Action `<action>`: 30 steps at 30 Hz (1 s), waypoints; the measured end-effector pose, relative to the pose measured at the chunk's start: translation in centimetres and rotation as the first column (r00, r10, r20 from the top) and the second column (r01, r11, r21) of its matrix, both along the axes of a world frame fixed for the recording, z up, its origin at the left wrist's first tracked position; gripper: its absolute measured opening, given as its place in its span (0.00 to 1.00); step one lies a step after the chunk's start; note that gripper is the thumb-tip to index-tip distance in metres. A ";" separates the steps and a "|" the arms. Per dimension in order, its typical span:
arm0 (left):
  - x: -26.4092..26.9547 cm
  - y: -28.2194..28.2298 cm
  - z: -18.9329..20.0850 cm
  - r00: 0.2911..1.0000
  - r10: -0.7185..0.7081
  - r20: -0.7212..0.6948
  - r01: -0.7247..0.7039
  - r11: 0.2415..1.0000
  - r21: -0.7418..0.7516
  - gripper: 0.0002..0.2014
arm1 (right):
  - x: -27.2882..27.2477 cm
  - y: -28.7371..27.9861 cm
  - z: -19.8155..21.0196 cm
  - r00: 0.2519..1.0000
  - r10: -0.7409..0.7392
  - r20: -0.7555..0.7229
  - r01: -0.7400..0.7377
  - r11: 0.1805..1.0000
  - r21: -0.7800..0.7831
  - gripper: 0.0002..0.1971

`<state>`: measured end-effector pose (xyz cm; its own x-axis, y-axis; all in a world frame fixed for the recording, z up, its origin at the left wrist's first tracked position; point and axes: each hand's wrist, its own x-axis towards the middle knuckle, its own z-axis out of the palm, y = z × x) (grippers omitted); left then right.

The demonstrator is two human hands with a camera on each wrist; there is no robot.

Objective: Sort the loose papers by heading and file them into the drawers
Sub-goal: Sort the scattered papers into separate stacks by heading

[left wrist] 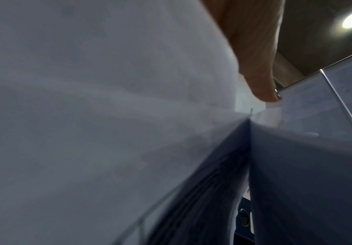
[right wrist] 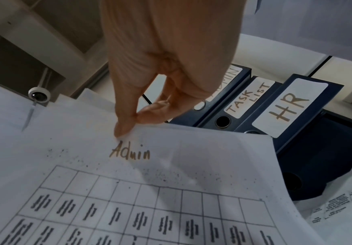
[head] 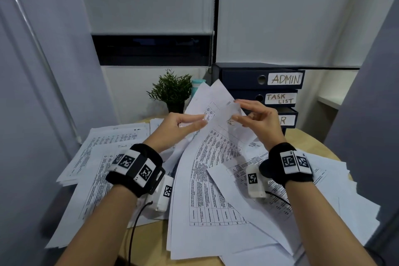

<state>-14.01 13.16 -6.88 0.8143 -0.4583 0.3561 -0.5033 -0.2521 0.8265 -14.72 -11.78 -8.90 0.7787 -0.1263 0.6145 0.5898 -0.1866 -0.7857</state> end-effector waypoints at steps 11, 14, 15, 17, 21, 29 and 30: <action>1.4 0.6 -0.8 0.993 0.021 -0.112 -0.042 0.981 -0.189 0.16 | -0.2 1.3 0.3 0.998 0.041 -0.049 -0.038 0.997 0.067 0.33; 1.8 0.8 -1.0 0.991 0.073 -0.113 -0.097 0.970 -0.222 0.17 | -0.2 1.4 0.3 0.998 0.037 -0.045 -0.034 0.997 0.064 0.20; 1.8 0.8 -1.0 0.991 0.076 -0.107 -0.099 0.970 -0.224 0.16 | -0.2 1.4 0.2 0.998 0.039 -0.048 -0.036 0.998 0.060 0.16; 1.7 0.8 -1.0 0.992 0.071 -0.100 -0.093 0.968 -0.233 0.16 | -0.3 1.4 0.3 0.999 0.033 -0.036 -0.032 0.999 0.038 0.13; 1.7 0.7 -1.0 0.992 0.065 -0.107 -0.090 0.964 -0.248 0.15 | -0.2 1.4 0.6 1.000 -0.010 -0.014 0.009 0.998 -0.062 0.33; 1.8 0.4 -1.0 0.992 0.081 -0.097 -0.102 0.967 -0.233 0.14 | -0.1 1.6 0.9 1.000 -0.028 -0.012 0.026 0.989 -0.149 0.31; 1.8 0.5 -1.0 0.992 0.080 -0.094 -0.101 0.966 -0.240 0.15 | -0.2 1.5 0.9 1.000 -0.026 -0.006 0.025 0.991 -0.135 0.30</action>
